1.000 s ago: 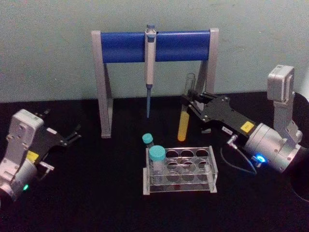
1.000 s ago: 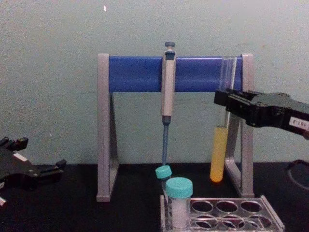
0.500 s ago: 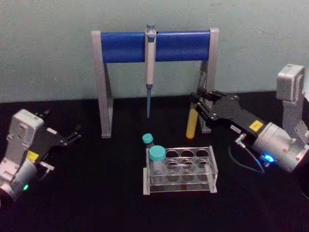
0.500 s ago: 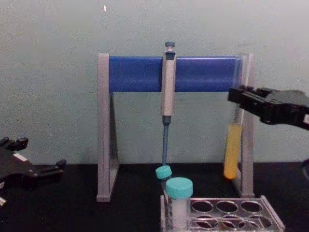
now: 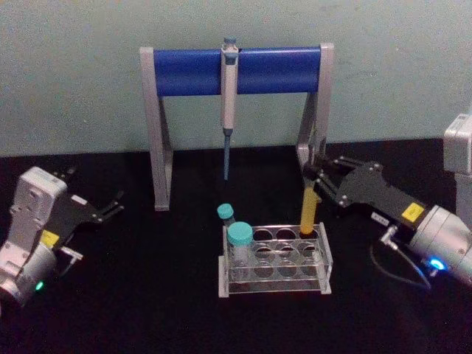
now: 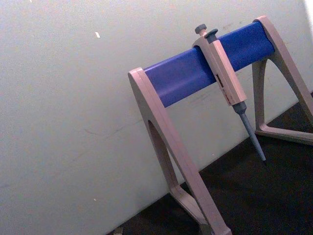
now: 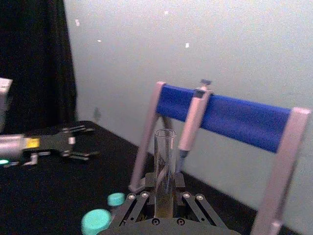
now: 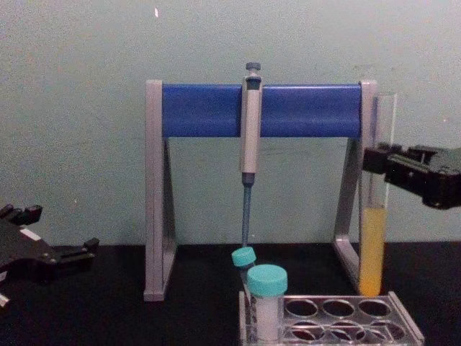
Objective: Pick up the test tube from the test tube rack, shake it, then place it back into the test tube rack.
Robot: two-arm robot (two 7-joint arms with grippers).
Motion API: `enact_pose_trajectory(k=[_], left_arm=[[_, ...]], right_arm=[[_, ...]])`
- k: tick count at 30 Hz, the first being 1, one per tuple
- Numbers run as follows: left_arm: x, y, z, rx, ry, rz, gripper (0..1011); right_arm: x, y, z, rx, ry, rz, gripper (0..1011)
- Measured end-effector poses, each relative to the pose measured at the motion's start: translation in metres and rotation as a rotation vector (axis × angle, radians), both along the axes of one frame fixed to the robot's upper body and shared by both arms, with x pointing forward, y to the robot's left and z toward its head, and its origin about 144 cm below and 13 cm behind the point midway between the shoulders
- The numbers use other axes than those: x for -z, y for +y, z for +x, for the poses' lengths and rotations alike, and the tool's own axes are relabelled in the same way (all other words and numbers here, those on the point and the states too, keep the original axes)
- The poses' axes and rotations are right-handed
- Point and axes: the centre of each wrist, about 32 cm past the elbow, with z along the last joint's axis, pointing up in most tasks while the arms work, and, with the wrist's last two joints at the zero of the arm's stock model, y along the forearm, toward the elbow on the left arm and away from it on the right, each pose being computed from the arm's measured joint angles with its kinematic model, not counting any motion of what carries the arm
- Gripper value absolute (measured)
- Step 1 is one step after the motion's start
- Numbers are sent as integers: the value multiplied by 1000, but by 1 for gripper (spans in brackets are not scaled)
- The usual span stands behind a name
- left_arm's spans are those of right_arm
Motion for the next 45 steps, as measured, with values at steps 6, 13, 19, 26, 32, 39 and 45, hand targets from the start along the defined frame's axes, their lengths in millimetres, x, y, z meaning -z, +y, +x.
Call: enact_pose_trajectory(k=[6,13,19,26,32,39,45], left_arm=[[0,0,0,0,0,0,1001],[0,0,0,0,0,0,1001],[0,0,0,0,0,0,1001],[0,0,0,0,0,0,1001],[0,0,0,0,0,0,1001],[0,0,0,0,0,0,1001],[0,0,0,0,0,0,1001]], right_arm=[[3,11,-3,-79,27,32,221],[8,25,13,-111,25,84,221],[11,29,29,-62,-3,87,221],[11,25,36,-12,-17,71,221],[11,22,37,5,-21,64,221],[11,22,36,9,-18,62,221],[11,21,36,9,-14,59,221]])
